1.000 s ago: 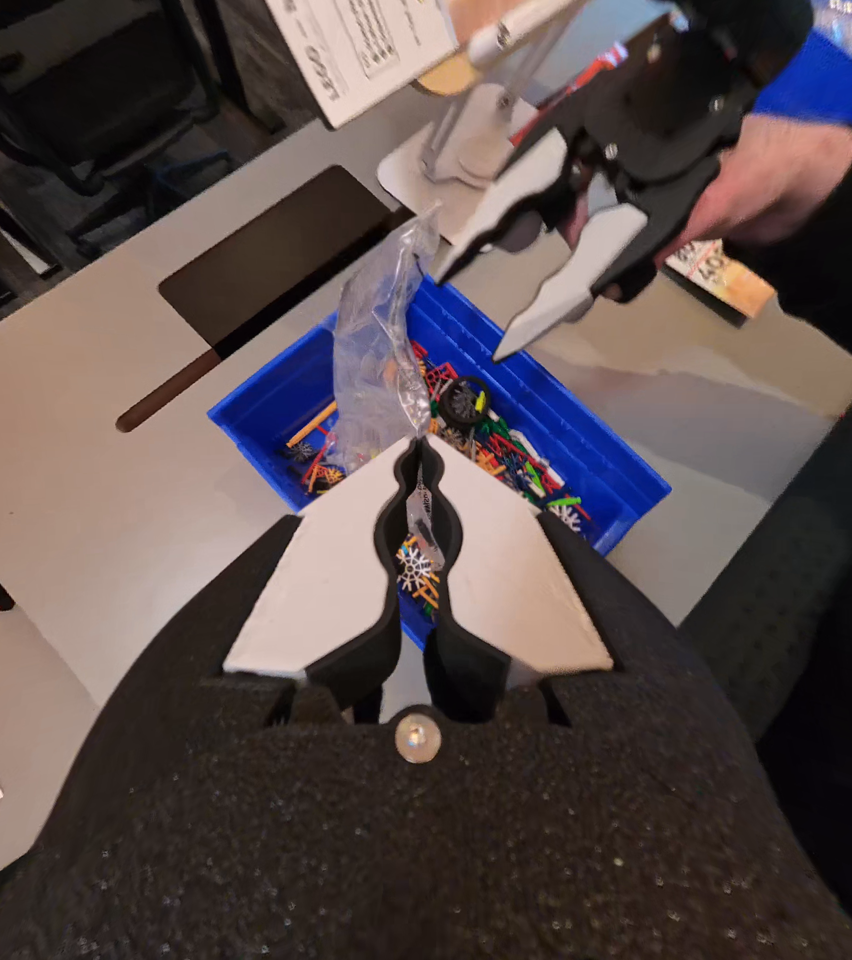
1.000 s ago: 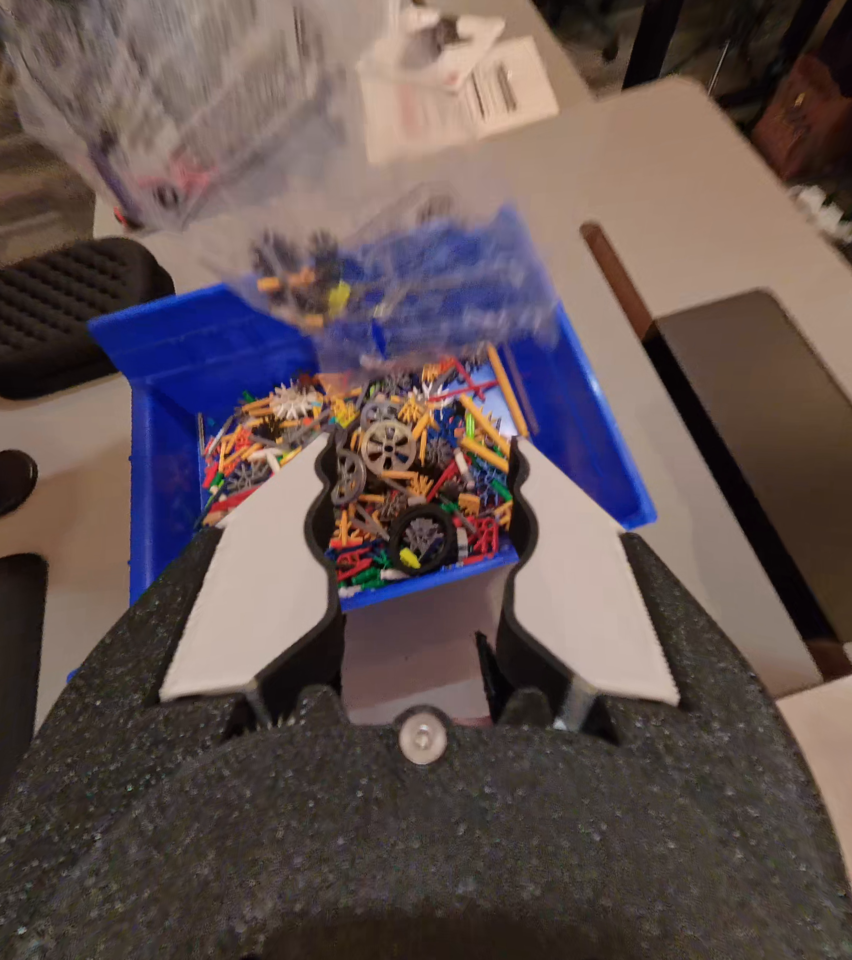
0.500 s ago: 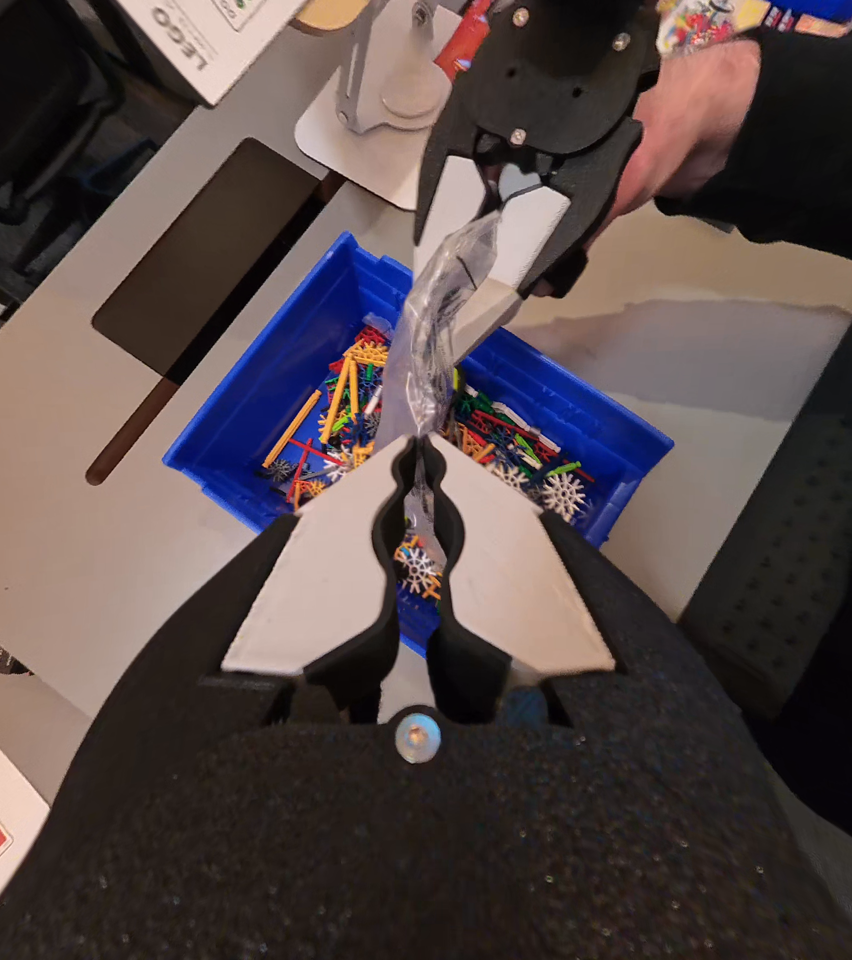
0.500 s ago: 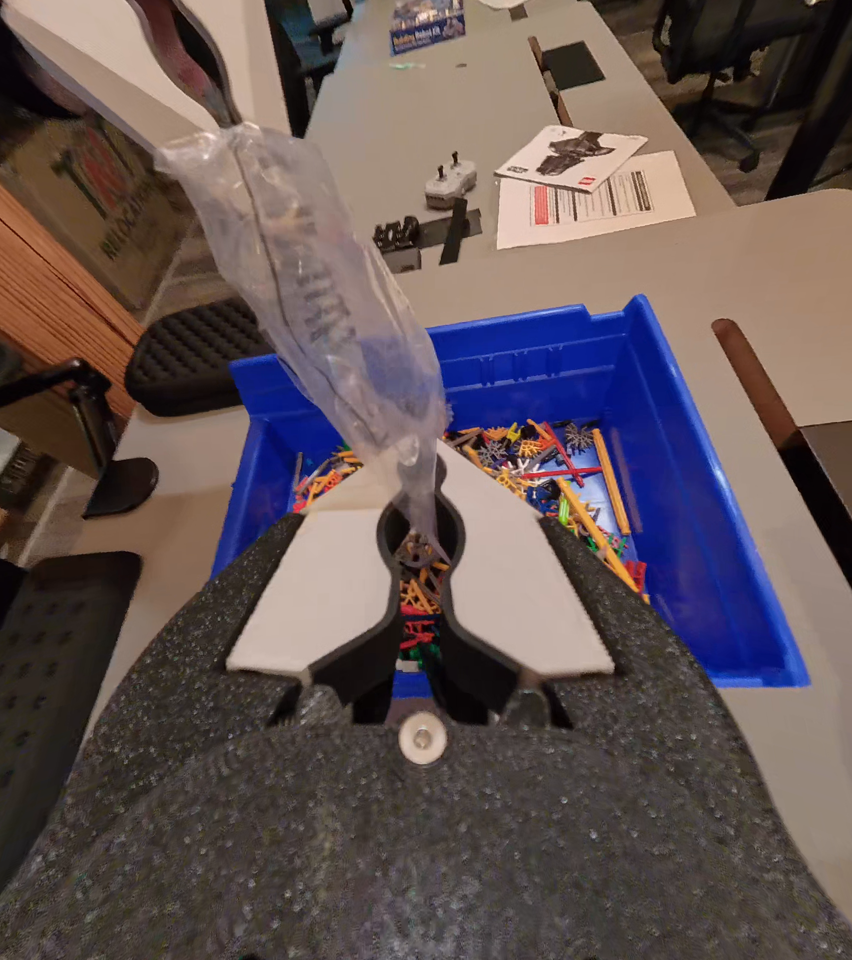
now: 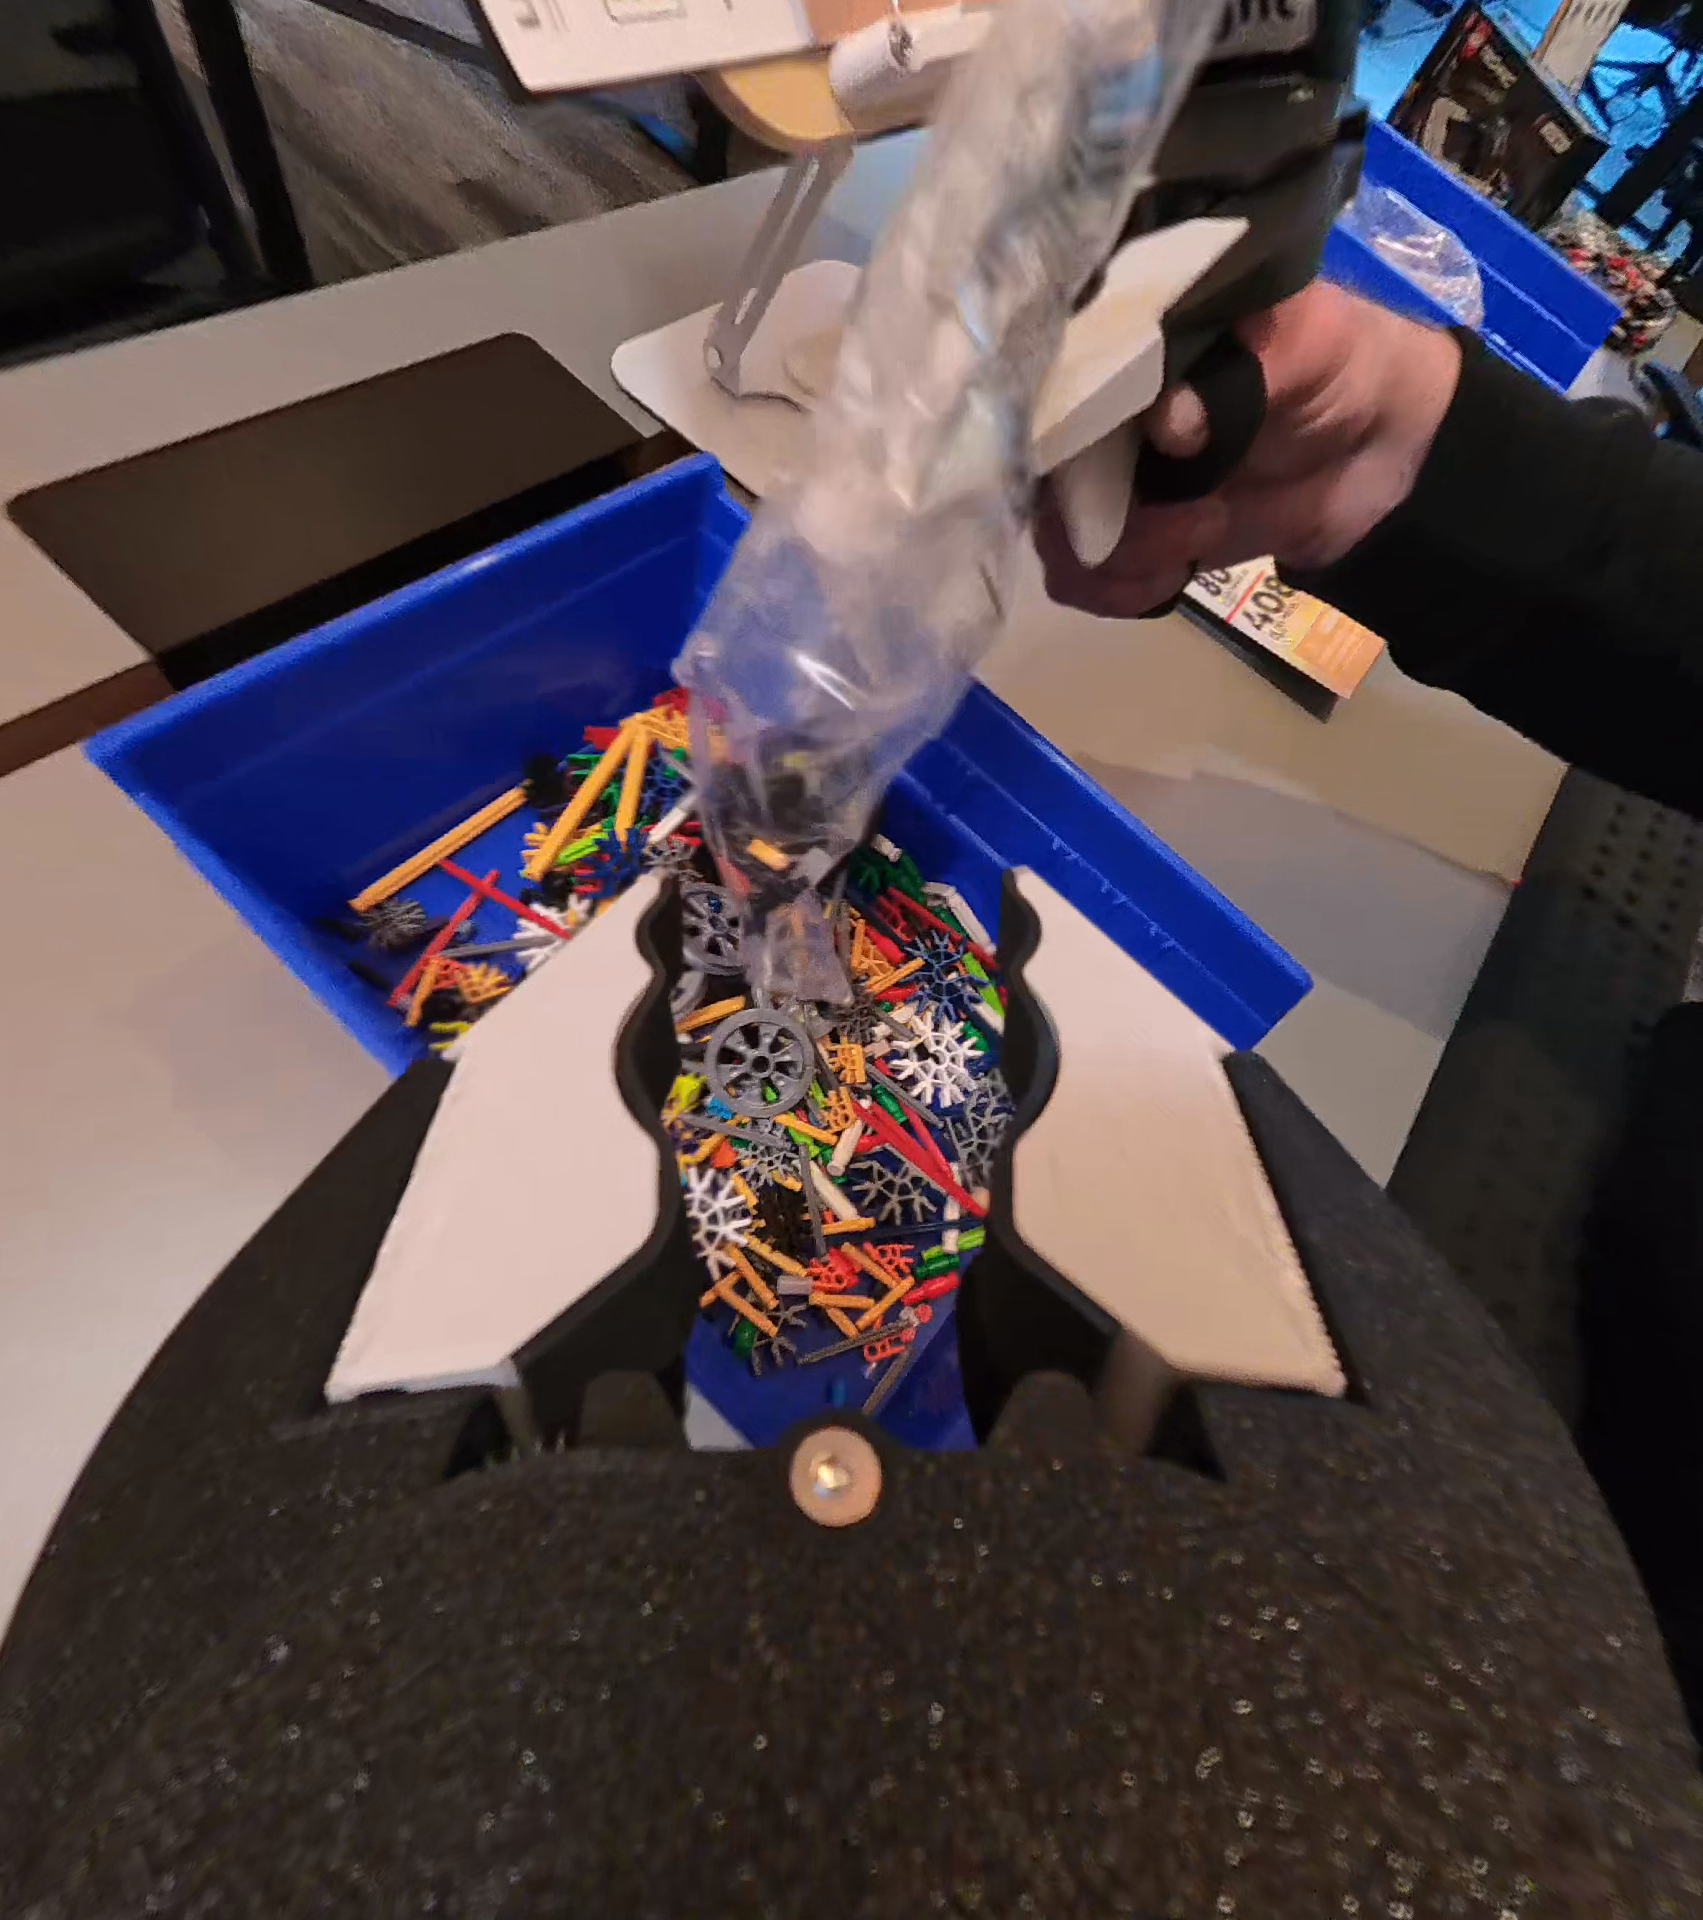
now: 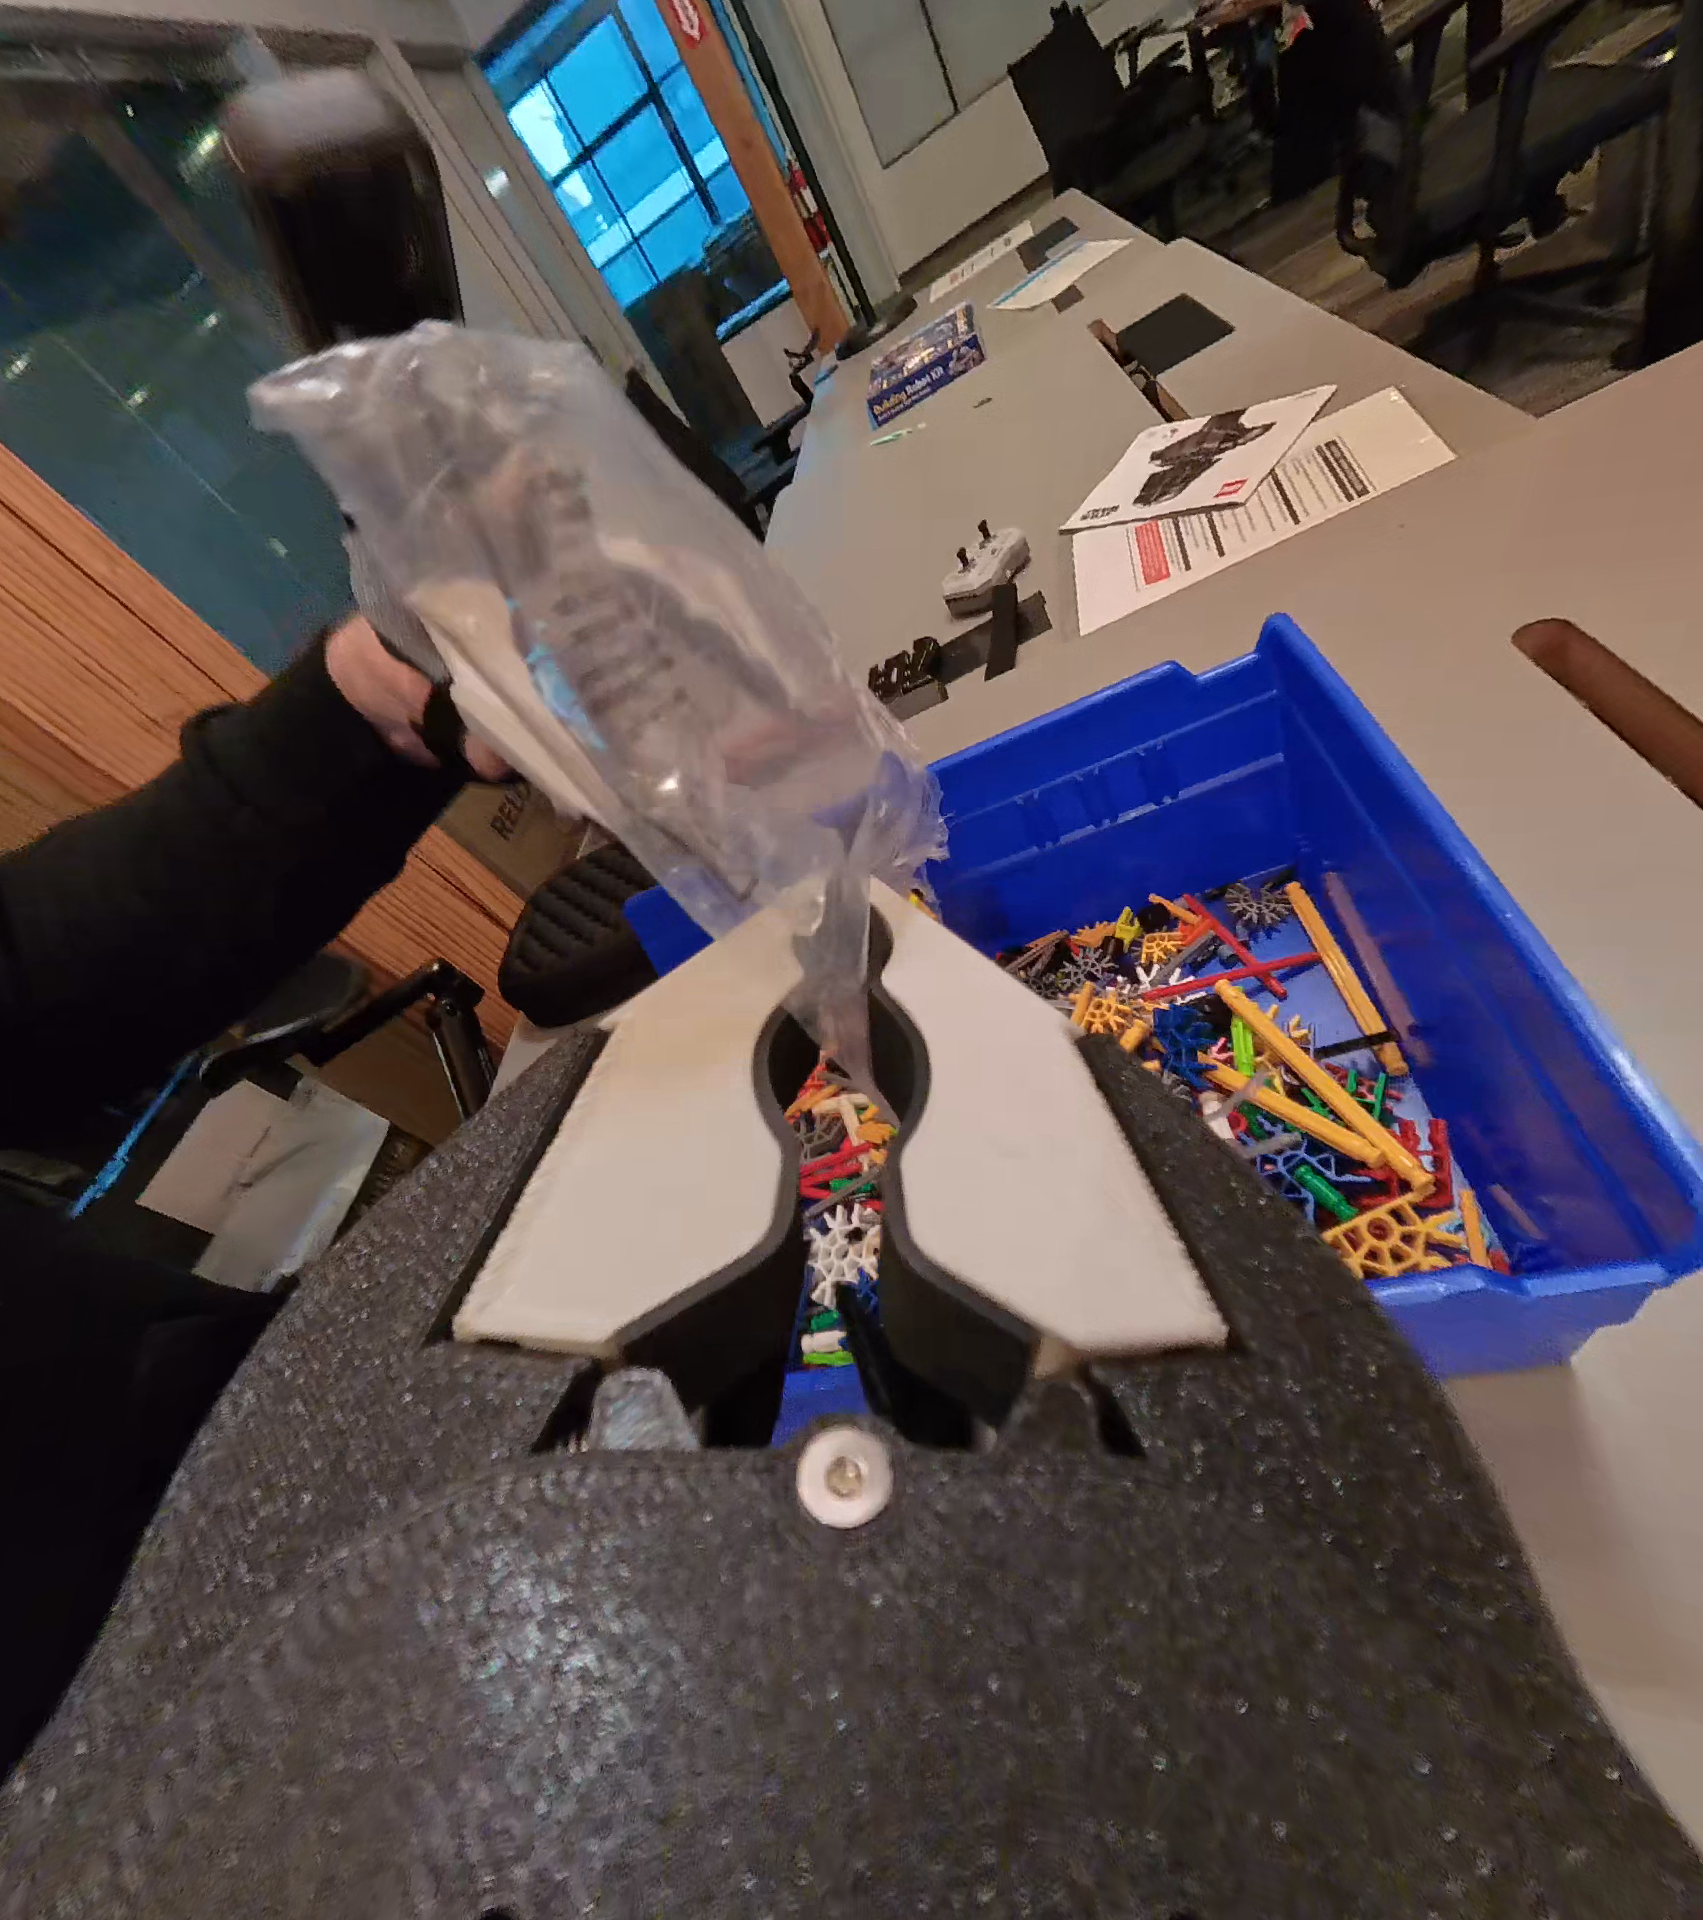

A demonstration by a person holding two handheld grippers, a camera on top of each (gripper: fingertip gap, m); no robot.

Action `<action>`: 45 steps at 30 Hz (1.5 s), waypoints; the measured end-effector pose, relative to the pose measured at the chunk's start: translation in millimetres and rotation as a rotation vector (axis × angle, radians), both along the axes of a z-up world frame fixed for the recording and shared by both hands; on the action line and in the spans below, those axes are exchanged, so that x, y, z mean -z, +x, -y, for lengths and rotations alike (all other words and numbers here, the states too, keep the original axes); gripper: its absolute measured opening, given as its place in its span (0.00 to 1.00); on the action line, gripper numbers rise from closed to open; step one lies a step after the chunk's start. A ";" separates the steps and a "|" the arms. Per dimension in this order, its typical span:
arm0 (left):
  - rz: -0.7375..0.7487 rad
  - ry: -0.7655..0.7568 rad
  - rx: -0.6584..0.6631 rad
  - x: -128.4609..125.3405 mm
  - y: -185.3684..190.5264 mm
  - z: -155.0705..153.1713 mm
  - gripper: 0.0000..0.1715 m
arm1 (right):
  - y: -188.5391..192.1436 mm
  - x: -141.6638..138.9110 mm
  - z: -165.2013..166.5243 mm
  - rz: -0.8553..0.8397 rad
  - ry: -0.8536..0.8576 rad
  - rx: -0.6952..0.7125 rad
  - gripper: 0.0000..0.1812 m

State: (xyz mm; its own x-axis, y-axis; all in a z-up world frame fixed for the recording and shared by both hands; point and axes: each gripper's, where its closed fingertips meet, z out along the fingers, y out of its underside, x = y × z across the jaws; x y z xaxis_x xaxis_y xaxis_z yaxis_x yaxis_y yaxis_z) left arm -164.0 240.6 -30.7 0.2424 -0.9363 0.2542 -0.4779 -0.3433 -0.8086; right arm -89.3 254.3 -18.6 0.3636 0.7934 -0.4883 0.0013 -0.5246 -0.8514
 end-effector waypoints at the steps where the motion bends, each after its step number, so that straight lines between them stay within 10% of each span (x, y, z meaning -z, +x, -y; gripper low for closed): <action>1: -0.003 0.005 0.003 4.2 4.7 1.6 0.33 | -0.2 -0.7 0.0 -0.012 -0.009 0.000 0.00; 9: -0.045 0.046 -0.024 15.9 18.3 -5.1 0.00 | 4.5 12.4 -3.6 -0.014 -0.090 0.038 0.00; 29: -0.058 0.102 -0.074 -2.9 19.1 -18.8 0.00 | -1.3 8.8 -4.0 -0.015 -0.068 0.080 0.00; 34: -0.065 0.003 -0.104 9.4 6.9 -17.5 0.23 | -1.0 2.3 -4.5 -0.076 -0.076 0.092 0.00; 45: -0.046 -0.020 -0.059 15.2 13.8 -2.9 0.01 | -4.4 2.6 1.3 -0.067 -0.085 0.086 0.00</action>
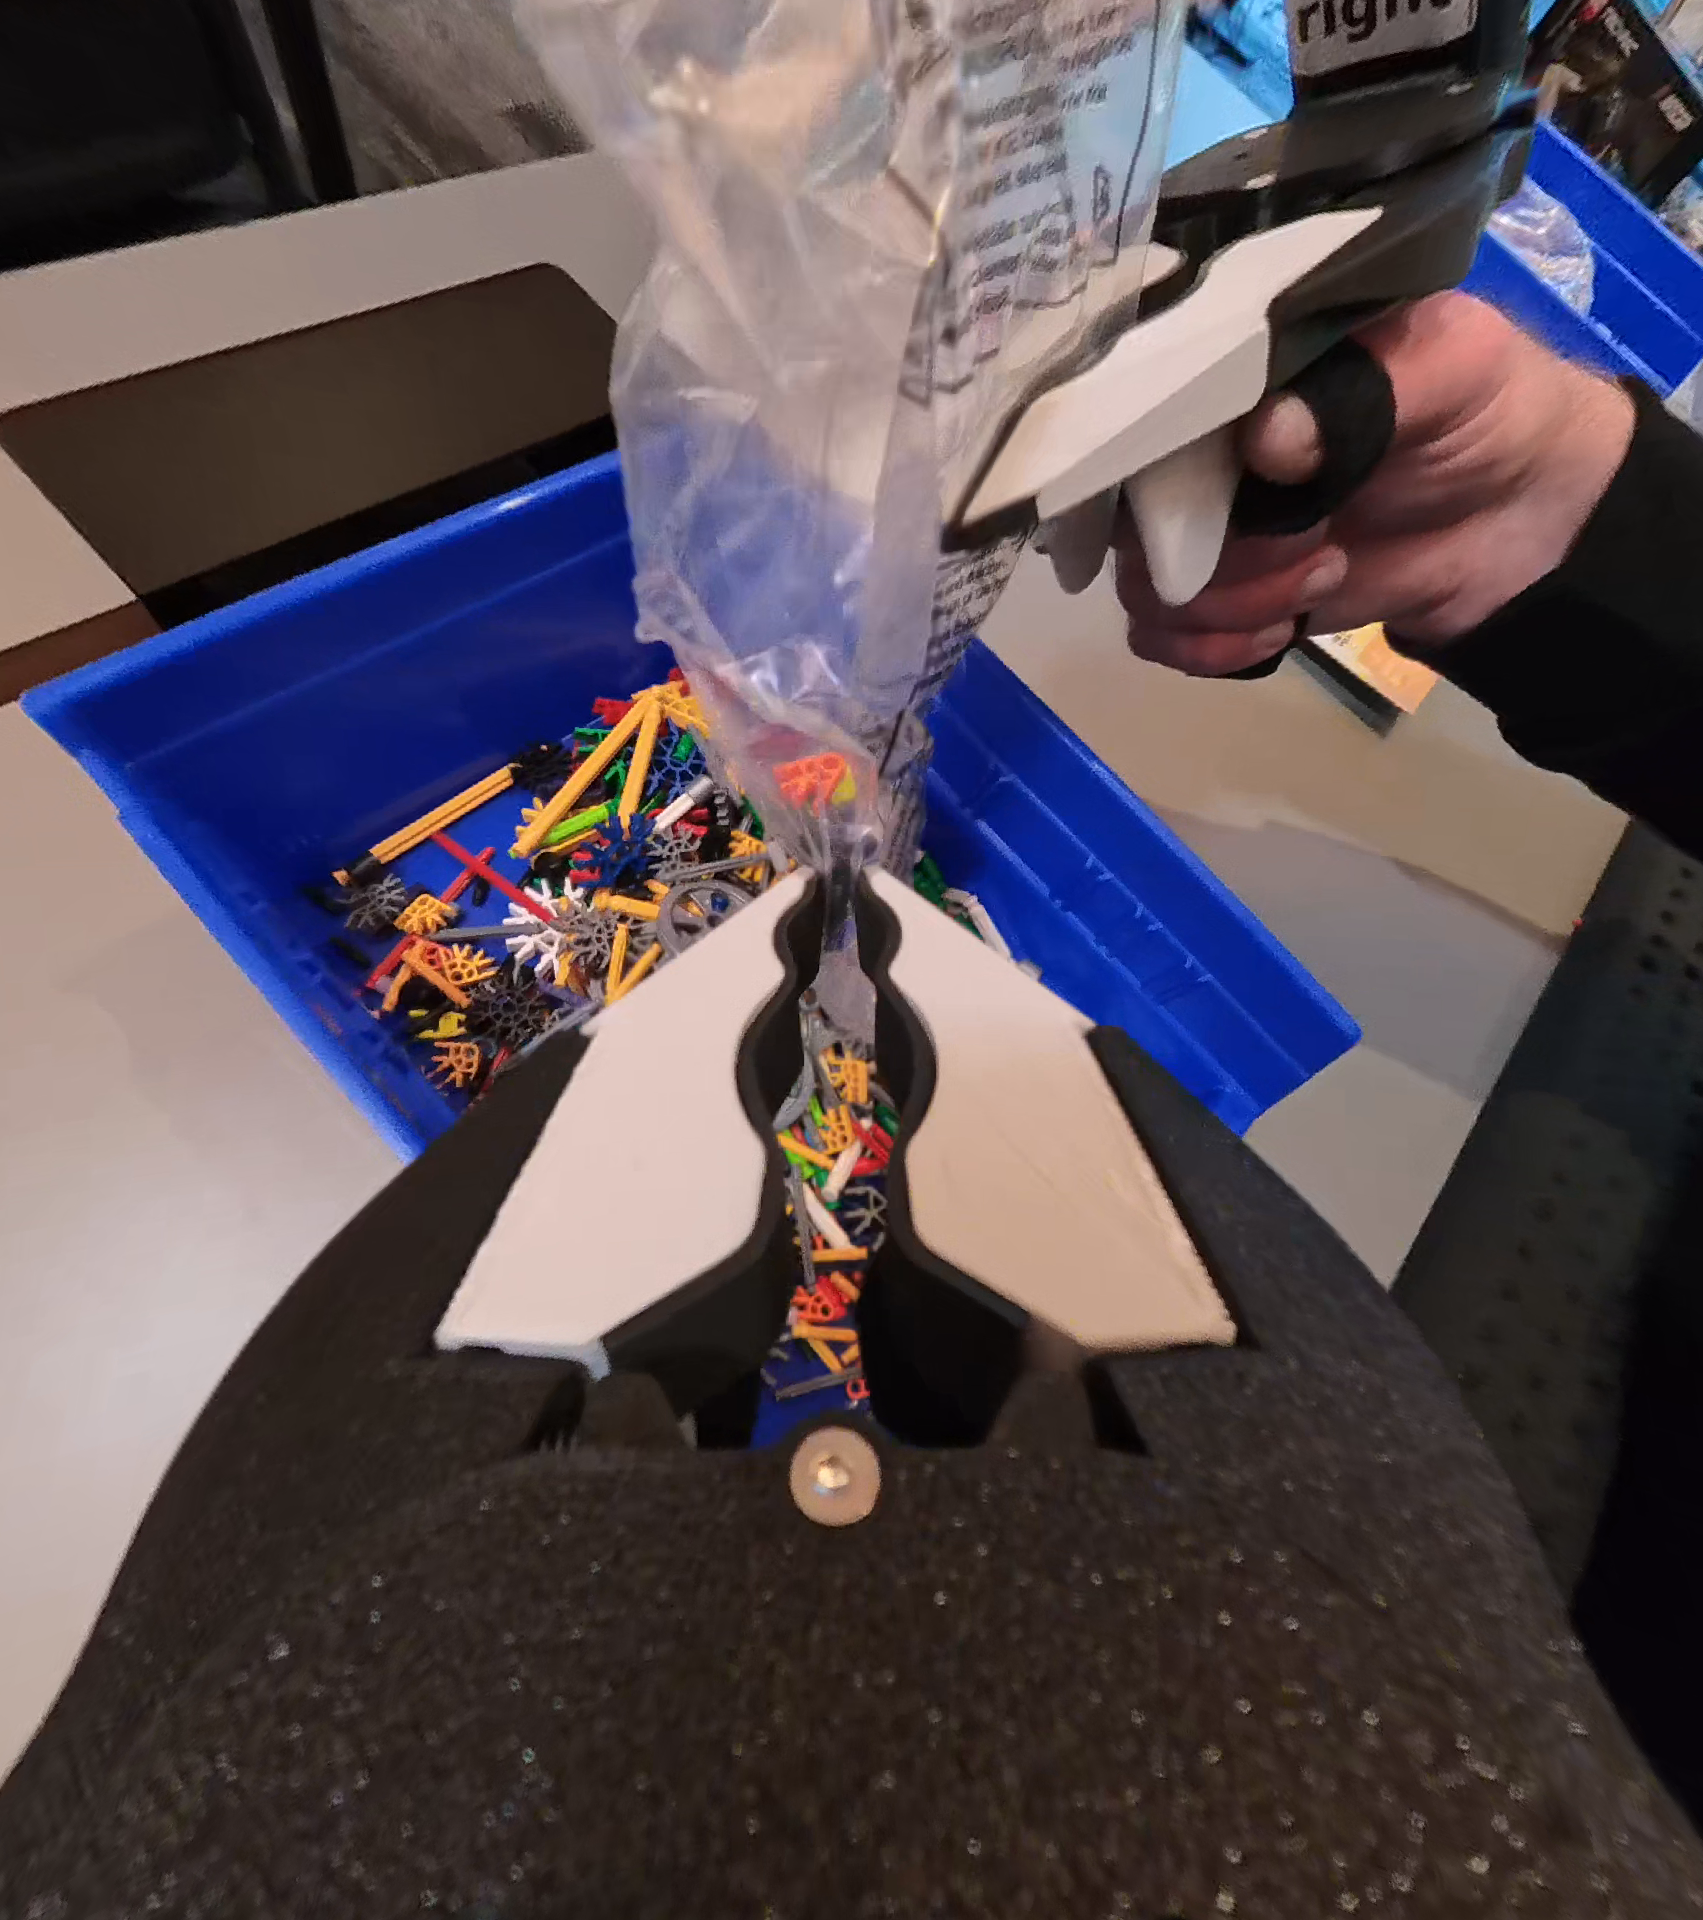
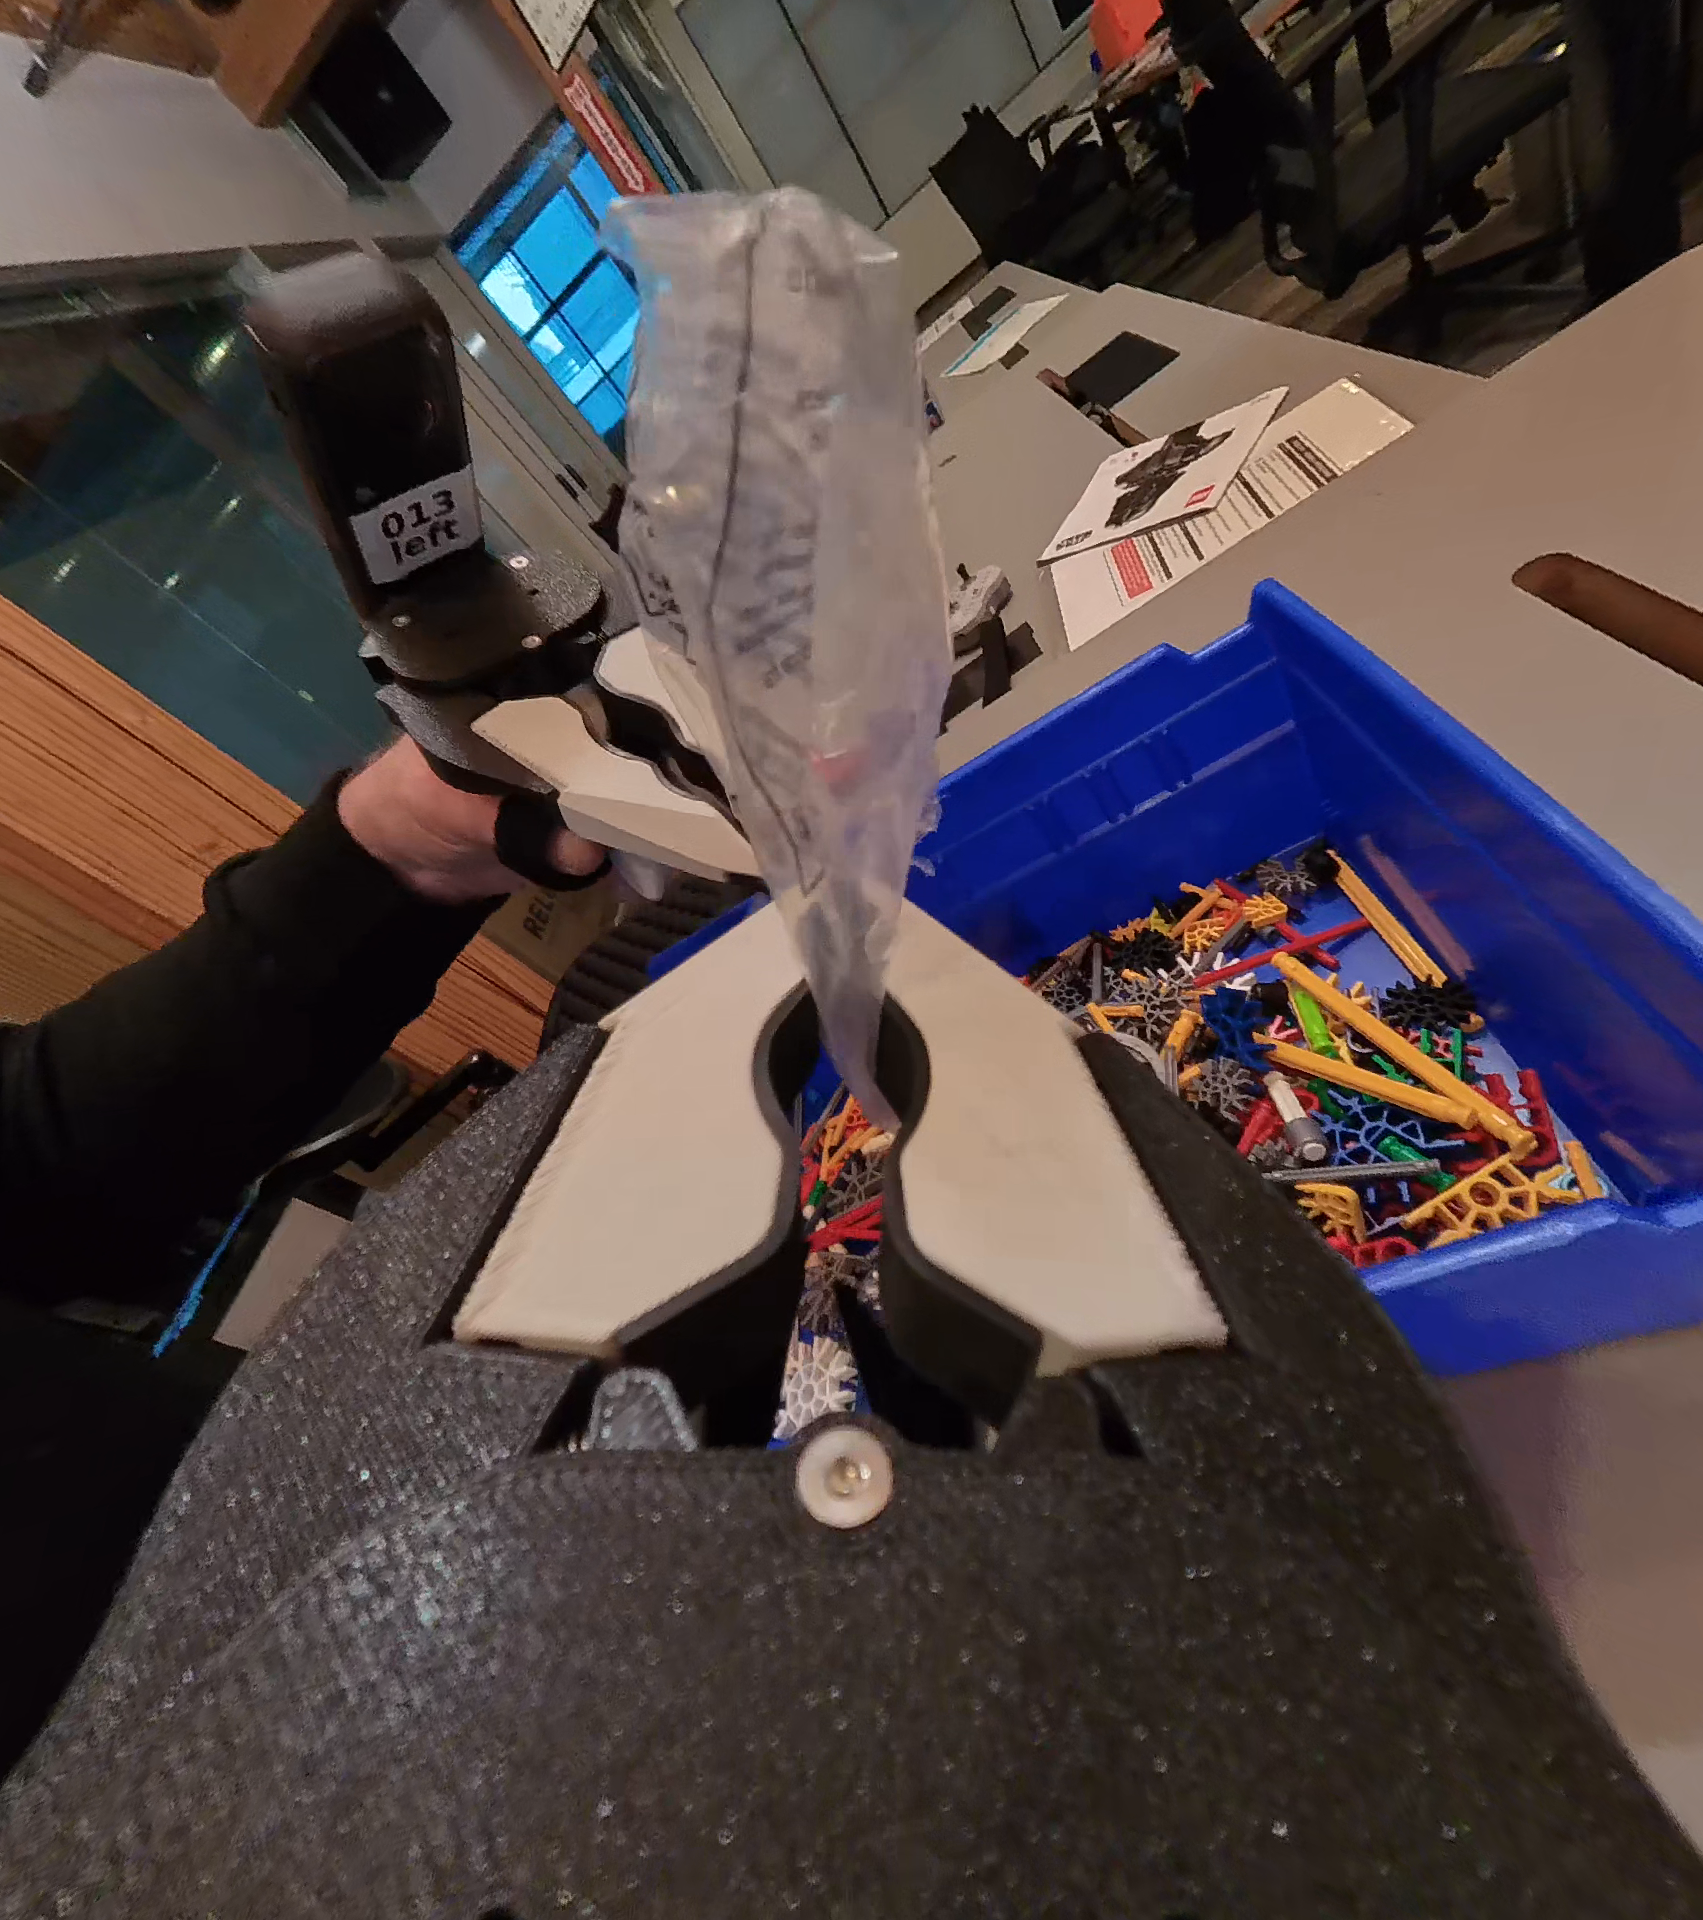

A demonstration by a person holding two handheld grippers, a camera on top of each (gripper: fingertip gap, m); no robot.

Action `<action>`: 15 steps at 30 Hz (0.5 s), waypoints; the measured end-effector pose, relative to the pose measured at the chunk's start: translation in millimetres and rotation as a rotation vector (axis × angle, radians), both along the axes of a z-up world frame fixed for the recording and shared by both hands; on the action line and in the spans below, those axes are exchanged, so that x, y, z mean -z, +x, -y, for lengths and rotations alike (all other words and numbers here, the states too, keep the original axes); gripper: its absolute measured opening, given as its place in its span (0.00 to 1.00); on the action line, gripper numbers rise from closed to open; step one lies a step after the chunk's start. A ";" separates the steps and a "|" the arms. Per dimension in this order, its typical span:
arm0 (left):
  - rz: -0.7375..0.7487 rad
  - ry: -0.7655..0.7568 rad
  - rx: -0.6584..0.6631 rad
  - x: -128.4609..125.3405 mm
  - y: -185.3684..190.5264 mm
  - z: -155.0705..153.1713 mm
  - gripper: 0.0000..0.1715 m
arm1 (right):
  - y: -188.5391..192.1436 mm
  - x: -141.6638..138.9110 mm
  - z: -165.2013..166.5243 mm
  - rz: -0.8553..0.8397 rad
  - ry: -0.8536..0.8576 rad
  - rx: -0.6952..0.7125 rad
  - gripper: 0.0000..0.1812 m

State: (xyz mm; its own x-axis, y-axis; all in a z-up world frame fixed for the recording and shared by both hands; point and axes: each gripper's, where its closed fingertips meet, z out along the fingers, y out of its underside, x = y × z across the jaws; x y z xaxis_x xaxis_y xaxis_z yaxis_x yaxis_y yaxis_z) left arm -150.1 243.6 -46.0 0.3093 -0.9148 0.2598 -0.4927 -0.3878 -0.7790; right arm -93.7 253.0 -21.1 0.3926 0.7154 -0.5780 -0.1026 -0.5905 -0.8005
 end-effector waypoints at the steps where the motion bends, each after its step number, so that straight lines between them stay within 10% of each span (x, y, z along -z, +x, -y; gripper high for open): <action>1: -0.010 0.003 0.003 -0.7 0.6 1.0 0.01 | -0.3 0.4 0.6 0.019 0.010 -0.001 0.00; 7: 0.073 -0.078 -0.078 -10.1 -12.5 -11.3 0.01 | 13.4 -1.6 -3.6 0.017 0.007 0.044 0.00; 11: 0.160 -0.133 -0.052 -20.5 -6.2 -4.4 0.01 | 3.1 3.3 5.0 0.030 -0.021 -0.010 0.20; 15: 0.196 -0.164 -0.063 -24.3 -3.0 -4.7 0.01 | -6.3 13.8 8.6 0.078 -0.029 -0.024 0.00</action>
